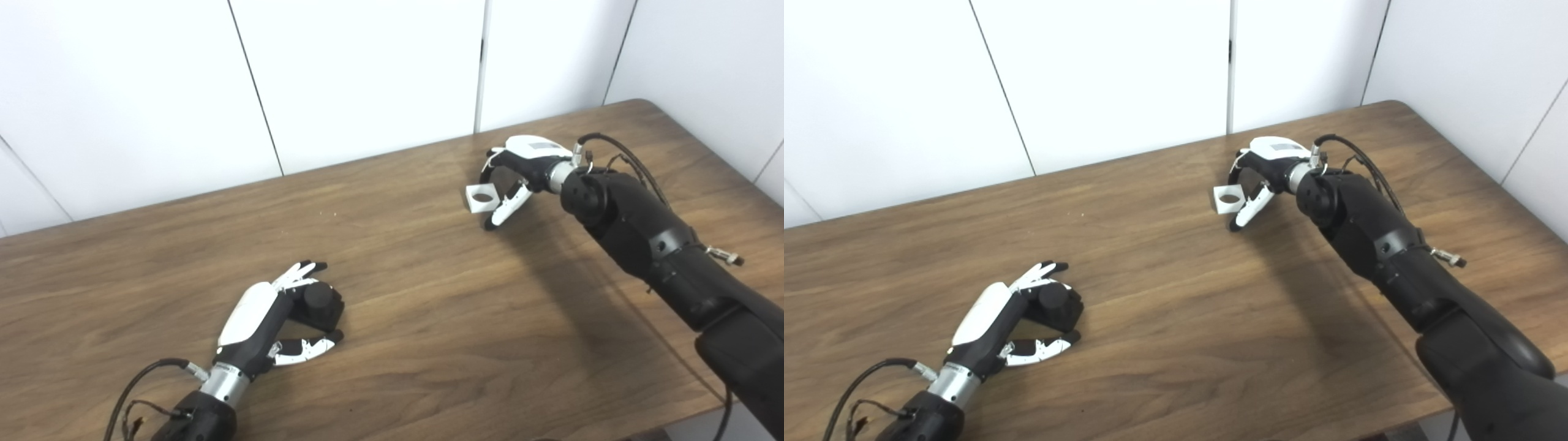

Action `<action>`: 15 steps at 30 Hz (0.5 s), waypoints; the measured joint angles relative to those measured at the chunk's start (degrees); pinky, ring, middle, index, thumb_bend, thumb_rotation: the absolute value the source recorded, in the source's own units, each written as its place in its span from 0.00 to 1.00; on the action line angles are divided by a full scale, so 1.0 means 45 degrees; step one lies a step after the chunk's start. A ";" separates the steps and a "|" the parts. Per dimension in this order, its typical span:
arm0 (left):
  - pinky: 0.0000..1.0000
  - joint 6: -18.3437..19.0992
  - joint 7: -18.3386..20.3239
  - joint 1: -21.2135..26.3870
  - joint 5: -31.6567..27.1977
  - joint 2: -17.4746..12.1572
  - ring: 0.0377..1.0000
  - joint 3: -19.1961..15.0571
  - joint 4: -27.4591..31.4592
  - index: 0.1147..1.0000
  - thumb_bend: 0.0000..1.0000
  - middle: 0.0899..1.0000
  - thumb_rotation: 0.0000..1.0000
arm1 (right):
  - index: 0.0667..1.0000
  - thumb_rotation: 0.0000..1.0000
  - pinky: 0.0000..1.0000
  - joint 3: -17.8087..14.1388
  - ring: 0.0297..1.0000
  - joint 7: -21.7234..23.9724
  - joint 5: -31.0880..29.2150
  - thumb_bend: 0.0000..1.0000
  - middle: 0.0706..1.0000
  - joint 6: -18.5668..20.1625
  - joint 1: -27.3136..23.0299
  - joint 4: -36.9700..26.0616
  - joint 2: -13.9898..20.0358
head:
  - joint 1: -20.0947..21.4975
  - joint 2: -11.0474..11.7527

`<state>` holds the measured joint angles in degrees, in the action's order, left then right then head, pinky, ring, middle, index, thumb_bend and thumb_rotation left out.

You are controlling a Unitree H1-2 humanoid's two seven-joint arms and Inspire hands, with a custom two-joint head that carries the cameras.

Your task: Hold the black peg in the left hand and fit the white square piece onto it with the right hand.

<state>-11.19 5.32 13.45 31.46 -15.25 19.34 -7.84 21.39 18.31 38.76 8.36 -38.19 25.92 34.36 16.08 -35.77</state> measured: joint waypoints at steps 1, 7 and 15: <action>0.94 0.0004 0.0000 -0.0002 0.0000 -0.0001 0.96 -0.0003 0.0001 0.57 0.64 0.91 0.08 | 0.64 0.30 0.96 0.0016 0.98 -0.0012 0.0000 0.67 0.93 -0.0025 -0.0010 0.0018 -0.0002 | -0.0039 0.0000; 0.95 0.0167 0.0006 -0.0036 0.0000 -0.0007 0.97 0.0001 0.0100 0.57 0.64 0.92 0.06 | 0.61 0.29 0.96 0.0104 0.98 -0.0072 0.0004 0.68 0.92 -0.0090 -0.0150 0.0235 -0.0070 | -0.0117 -0.0058; 0.95 0.0323 0.0047 -0.0101 0.0001 -0.0028 0.97 0.0001 0.0267 0.57 0.64 0.92 0.07 | 0.59 0.28 0.95 0.0216 0.97 -0.0092 0.0030 0.67 0.91 -0.0090 -0.0302 0.0410 -0.0141 | -0.0176 -0.0078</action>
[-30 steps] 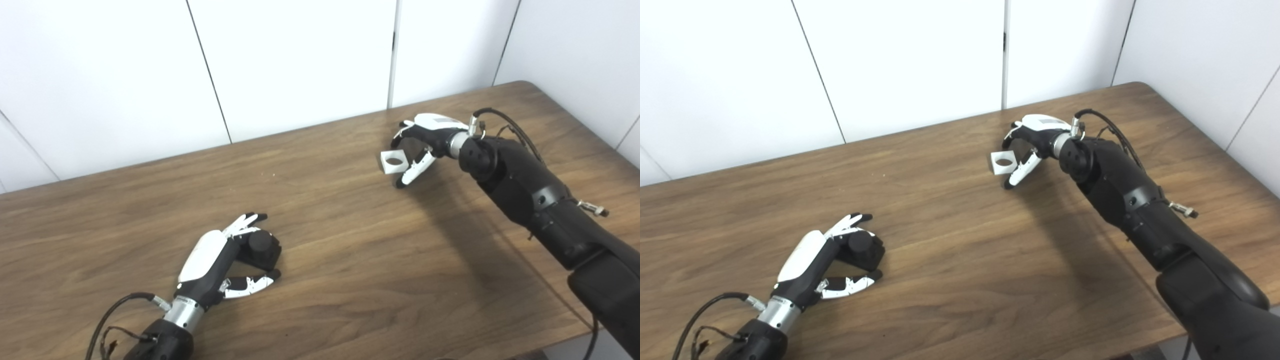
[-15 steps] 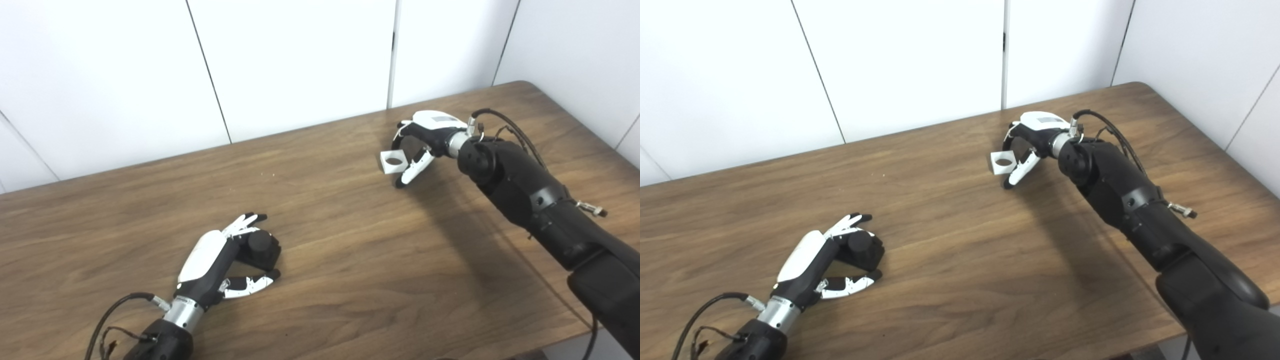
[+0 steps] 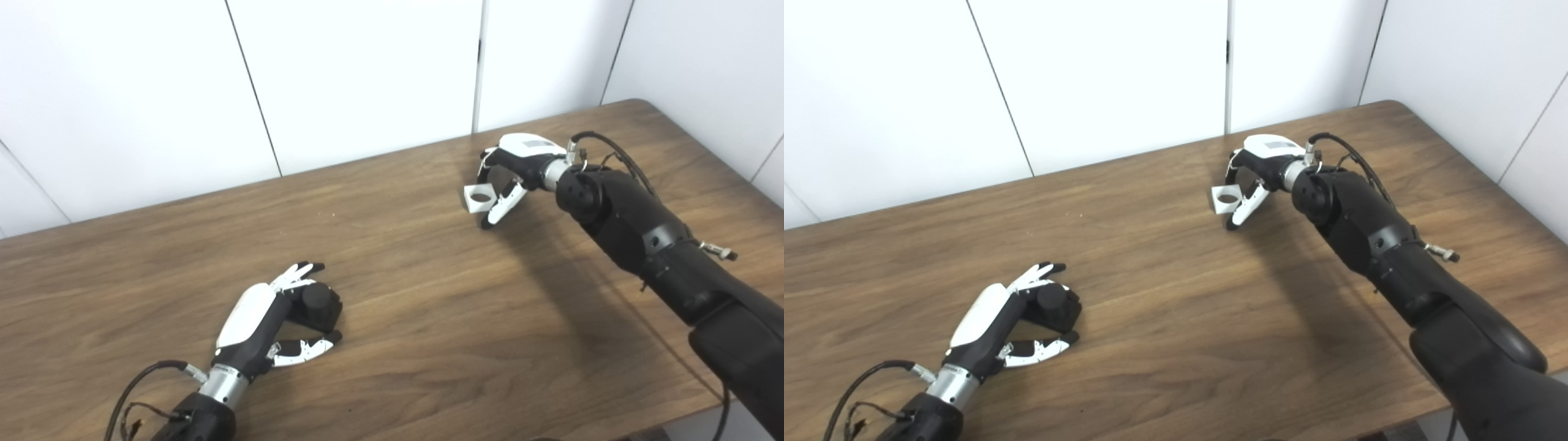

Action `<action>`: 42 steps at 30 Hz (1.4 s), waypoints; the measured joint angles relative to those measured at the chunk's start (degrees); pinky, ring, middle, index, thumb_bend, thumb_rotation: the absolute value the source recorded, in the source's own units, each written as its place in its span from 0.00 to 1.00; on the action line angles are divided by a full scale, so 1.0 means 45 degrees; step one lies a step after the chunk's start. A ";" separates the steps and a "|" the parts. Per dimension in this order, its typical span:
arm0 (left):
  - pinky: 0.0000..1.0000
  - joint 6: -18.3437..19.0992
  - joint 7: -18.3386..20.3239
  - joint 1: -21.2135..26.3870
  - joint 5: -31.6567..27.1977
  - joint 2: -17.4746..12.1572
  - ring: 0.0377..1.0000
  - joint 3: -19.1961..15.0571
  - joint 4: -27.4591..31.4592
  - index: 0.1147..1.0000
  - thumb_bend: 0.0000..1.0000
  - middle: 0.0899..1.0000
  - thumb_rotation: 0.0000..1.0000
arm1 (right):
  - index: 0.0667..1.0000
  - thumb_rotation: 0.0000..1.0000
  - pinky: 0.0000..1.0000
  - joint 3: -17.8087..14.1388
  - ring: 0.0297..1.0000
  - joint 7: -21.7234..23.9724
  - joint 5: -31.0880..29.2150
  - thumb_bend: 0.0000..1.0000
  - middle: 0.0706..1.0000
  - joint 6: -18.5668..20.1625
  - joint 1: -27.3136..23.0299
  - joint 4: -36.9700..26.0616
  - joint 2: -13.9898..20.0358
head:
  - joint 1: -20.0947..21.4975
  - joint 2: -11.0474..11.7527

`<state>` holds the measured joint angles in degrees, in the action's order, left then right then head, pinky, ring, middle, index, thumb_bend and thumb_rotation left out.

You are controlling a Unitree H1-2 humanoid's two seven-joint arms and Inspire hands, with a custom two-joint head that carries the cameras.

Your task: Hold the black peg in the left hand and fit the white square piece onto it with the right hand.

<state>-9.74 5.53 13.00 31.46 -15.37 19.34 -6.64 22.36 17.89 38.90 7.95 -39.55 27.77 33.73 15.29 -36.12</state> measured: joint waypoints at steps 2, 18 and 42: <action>0.95 -0.0001 0.0000 -0.0001 0.0000 -0.0002 0.97 0.0000 0.0001 0.57 0.65 0.91 0.07 | 0.59 0.28 0.95 0.0028 0.97 0.0001 0.0011 0.66 0.91 0.0003 -0.0015 0.0009 -0.0005 | -0.0019 -0.0020; 0.95 0.0075 0.0016 -0.0059 0.0001 -0.0048 0.97 0.0006 0.0109 0.57 0.64 0.92 0.07 | 0.45 0.15 0.95 0.0060 0.96 -0.0166 -0.0052 0.51 0.87 -0.0156 -0.0137 0.0028 -0.0176 | -0.0059 -0.0059; 0.95 0.0079 0.0024 -0.0089 -0.0058 -0.0067 0.97 0.0003 0.0137 0.57 0.66 0.92 0.07 | 0.45 0.14 0.99 -0.0751 0.96 -0.0842 -0.0791 0.51 0.85 -0.0523 0.0803 -0.0898 -0.0179 | -0.0234 -0.0254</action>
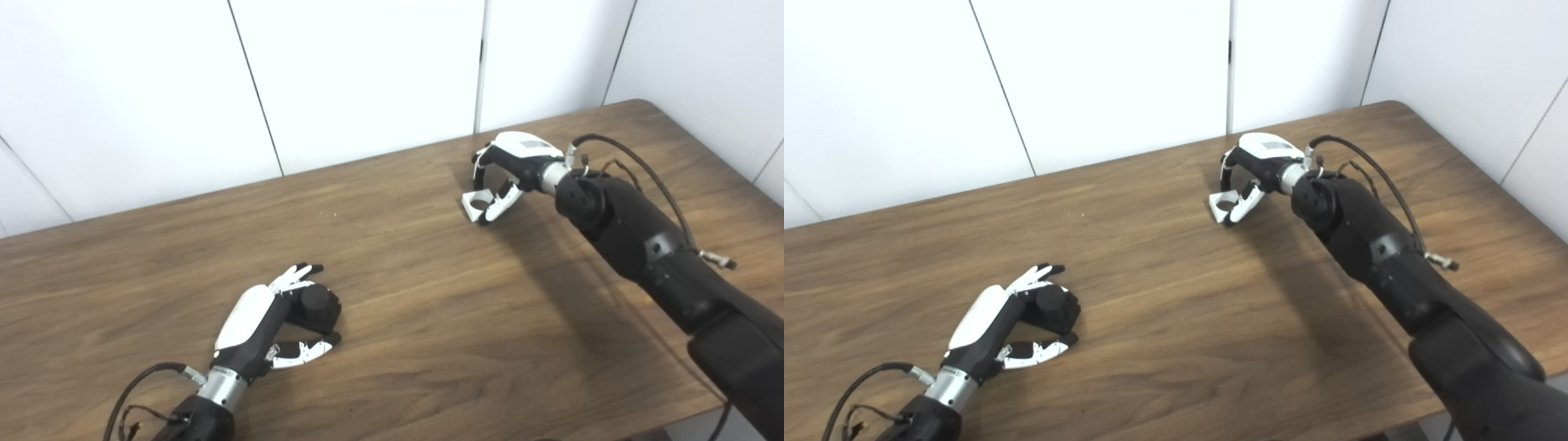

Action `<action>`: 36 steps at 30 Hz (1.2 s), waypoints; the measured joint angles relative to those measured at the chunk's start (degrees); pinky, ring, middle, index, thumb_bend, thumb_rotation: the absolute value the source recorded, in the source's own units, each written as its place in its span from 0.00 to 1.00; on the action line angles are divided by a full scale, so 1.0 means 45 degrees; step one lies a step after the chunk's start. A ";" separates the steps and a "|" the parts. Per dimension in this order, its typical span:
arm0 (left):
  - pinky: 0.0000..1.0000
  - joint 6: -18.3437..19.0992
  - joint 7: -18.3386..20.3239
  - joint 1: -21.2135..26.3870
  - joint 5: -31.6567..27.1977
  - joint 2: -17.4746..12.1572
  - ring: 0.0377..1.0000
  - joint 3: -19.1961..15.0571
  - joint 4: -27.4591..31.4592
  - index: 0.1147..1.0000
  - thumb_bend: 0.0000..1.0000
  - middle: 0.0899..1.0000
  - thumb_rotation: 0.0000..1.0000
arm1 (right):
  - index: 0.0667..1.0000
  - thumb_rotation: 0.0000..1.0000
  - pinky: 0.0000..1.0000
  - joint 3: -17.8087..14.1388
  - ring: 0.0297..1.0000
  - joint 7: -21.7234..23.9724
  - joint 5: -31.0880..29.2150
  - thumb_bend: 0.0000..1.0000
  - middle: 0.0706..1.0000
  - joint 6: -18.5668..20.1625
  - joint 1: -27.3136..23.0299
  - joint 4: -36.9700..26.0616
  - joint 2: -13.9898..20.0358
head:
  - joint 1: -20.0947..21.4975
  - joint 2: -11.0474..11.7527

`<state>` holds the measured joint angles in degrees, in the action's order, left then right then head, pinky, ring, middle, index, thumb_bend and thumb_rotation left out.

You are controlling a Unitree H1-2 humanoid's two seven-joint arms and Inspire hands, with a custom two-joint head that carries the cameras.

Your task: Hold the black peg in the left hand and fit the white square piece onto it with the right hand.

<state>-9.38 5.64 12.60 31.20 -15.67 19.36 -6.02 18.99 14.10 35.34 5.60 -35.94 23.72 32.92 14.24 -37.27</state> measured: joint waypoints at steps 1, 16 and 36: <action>0.95 0.0001 0.0028 0.0006 -0.0009 -0.0007 0.97 -0.0003 0.0002 0.57 0.66 0.92 0.07 | 0.45 0.14 1.00 -0.0027 0.96 0.0002 -0.0005 0.51 0.85 0.0000 0.0077 -0.0169 0.0003 | -0.0039 0.0000; 0.93 -0.0186 0.0164 0.0075 -0.0036 -0.0113 0.96 -0.0065 -0.0082 0.58 0.65 0.91 0.11 | 0.45 0.14 0.96 -0.0418 0.96 0.0922 -0.0386 0.51 0.86 0.0027 0.1026 -0.3510 -0.0063 | -0.0214 -0.0059; 0.94 -0.0158 0.0143 0.0106 0.0032 -0.0046 0.97 -0.0027 -0.0138 0.58 0.66 0.91 0.09 | 0.44 0.14 0.97 -0.0205 0.95 0.2154 -0.0825 0.51 0.85 -0.0326 0.1145 -0.6315 -0.0969 | -0.1660 -0.0215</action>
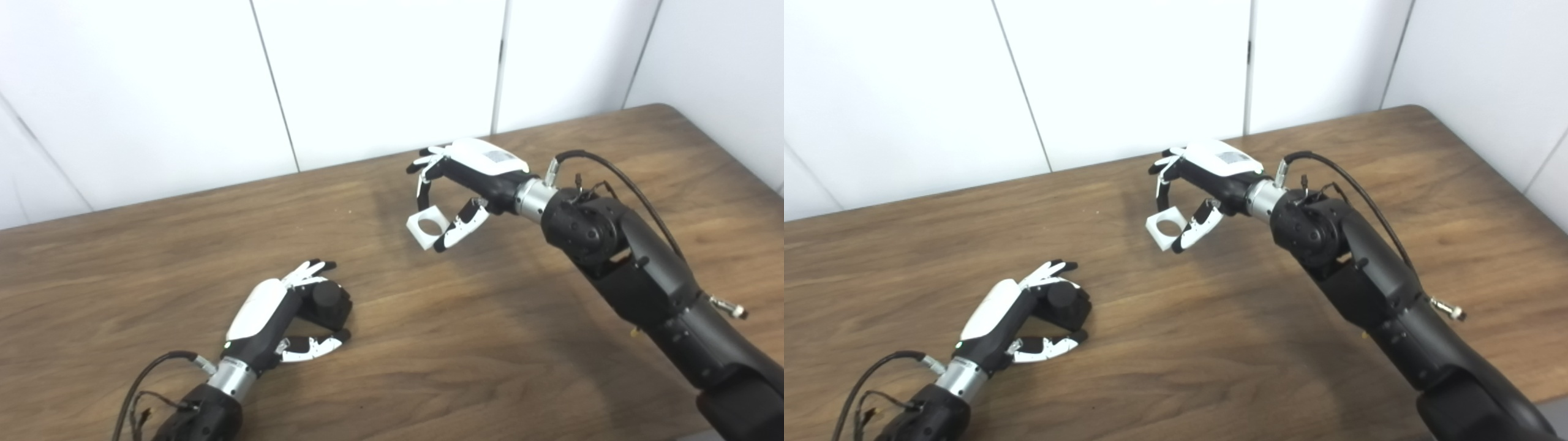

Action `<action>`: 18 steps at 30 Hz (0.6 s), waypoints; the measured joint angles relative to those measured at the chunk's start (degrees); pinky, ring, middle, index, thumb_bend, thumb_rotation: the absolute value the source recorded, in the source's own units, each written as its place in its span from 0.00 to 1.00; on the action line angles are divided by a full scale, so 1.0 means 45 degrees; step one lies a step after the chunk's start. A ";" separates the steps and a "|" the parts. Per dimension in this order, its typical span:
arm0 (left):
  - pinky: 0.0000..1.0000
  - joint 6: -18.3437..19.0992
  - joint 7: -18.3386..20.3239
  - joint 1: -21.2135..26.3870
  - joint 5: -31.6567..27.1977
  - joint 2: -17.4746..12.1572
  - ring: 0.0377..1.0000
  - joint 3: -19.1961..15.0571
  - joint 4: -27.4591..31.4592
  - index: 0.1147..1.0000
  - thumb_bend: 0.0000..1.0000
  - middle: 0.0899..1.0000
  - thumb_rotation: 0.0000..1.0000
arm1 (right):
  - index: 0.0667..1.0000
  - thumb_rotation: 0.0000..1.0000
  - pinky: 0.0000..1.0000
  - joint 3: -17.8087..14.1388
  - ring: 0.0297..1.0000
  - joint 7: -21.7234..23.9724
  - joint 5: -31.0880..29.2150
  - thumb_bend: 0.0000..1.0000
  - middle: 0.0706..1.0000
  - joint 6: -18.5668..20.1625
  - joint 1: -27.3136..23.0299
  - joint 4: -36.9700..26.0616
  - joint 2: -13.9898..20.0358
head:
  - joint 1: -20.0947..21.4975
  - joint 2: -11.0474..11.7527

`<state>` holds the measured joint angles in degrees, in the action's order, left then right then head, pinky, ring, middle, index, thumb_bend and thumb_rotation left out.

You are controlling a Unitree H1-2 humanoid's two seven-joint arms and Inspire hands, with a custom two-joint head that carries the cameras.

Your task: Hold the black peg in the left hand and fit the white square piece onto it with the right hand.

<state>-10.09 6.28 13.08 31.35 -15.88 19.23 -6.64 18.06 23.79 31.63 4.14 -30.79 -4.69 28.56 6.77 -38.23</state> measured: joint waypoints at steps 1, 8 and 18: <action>0.95 0.0003 -0.0015 0.0000 0.0013 0.0014 0.97 -0.0001 0.0000 0.58 0.66 0.91 0.09 | 0.44 0.14 0.97 -0.0002 0.95 0.0056 -0.0027 0.51 0.85 -0.0052 0.0000 -0.0076 -0.0019 | -0.0425 -0.0058; 0.95 0.0204 -0.0166 0.0000 0.0138 0.0191 0.98 0.0047 -0.0006 0.57 0.66 0.92 0.12 | 0.44 0.14 0.96 0.0000 0.94 0.0244 -0.0363 0.51 0.85 -0.0345 -0.0003 -0.0245 -0.0327 | -0.1502 -0.0214; 0.96 0.0532 -0.0377 0.0125 0.0452 0.0485 0.98 0.0238 -0.0166 0.56 0.65 0.92 0.17 | 0.44 0.14 0.96 0.0129 0.95 0.0443 -0.0701 0.52 0.84 -0.0660 0.0005 -0.0546 -0.0821 | -0.2694 -0.0371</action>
<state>-7.69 4.58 13.64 33.38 -13.70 20.31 -7.39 18.64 25.79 28.47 1.17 -30.77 -7.15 24.87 -5.36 -39.90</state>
